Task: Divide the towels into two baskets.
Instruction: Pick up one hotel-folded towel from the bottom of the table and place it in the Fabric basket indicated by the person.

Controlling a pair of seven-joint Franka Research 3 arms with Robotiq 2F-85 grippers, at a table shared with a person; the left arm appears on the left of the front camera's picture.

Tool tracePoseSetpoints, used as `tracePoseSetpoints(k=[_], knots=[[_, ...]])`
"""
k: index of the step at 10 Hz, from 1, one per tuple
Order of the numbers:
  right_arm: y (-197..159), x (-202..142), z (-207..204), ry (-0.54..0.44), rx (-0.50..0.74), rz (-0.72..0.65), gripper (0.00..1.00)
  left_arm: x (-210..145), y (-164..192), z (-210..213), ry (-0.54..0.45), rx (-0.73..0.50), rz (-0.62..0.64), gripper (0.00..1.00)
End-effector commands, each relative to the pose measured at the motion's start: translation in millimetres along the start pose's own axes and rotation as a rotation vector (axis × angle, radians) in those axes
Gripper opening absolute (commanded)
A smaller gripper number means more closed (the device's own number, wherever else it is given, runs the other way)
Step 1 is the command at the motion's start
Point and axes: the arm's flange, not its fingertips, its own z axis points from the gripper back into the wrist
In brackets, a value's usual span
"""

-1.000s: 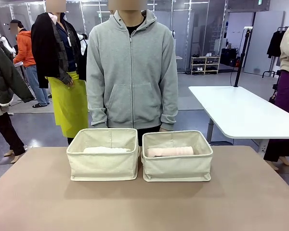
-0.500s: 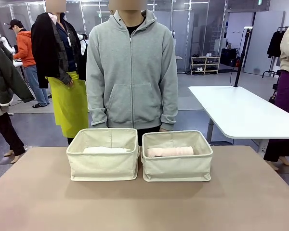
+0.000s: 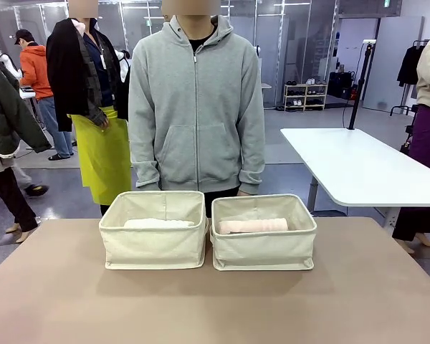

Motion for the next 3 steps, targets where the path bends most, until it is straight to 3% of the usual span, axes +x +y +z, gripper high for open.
tracePoseSetpoints(k=[1,3], knots=[[3.4,-1.7,-3.3,-0.003,-0.004,-0.002,1.00,-4.4,-5.2,-0.5,0.004,-0.008,-0.004,0.93],[3.4,-1.7,-3.3,-0.003,-0.004,-0.002,1.00,-4.4,-5.2,-0.5,0.004,-0.008,-0.004,0.93]])
